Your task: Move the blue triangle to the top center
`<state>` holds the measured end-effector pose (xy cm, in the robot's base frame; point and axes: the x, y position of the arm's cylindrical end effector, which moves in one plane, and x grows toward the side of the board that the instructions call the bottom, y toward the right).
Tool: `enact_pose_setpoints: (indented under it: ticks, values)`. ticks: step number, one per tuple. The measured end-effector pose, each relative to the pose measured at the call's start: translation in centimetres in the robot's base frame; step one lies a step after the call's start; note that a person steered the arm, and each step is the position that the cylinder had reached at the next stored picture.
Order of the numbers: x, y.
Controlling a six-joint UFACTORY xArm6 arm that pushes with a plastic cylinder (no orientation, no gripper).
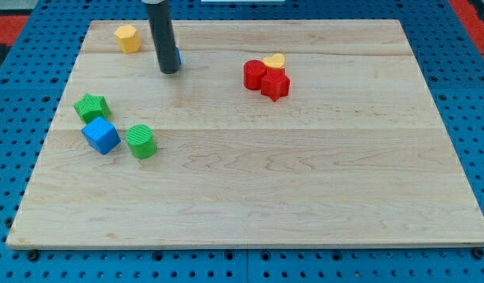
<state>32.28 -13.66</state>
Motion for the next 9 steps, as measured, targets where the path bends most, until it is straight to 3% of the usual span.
enact_pose_setpoints:
  ticks: [1, 4, 6, 7, 8, 9]
  values:
    - [-0.4, -3.1]
    - [-1.2, -3.4]
    - [-4.2, 5.4]
    - [-7.0, 5.4]
    - [-7.2, 5.0]
    - [-7.3, 0.7]
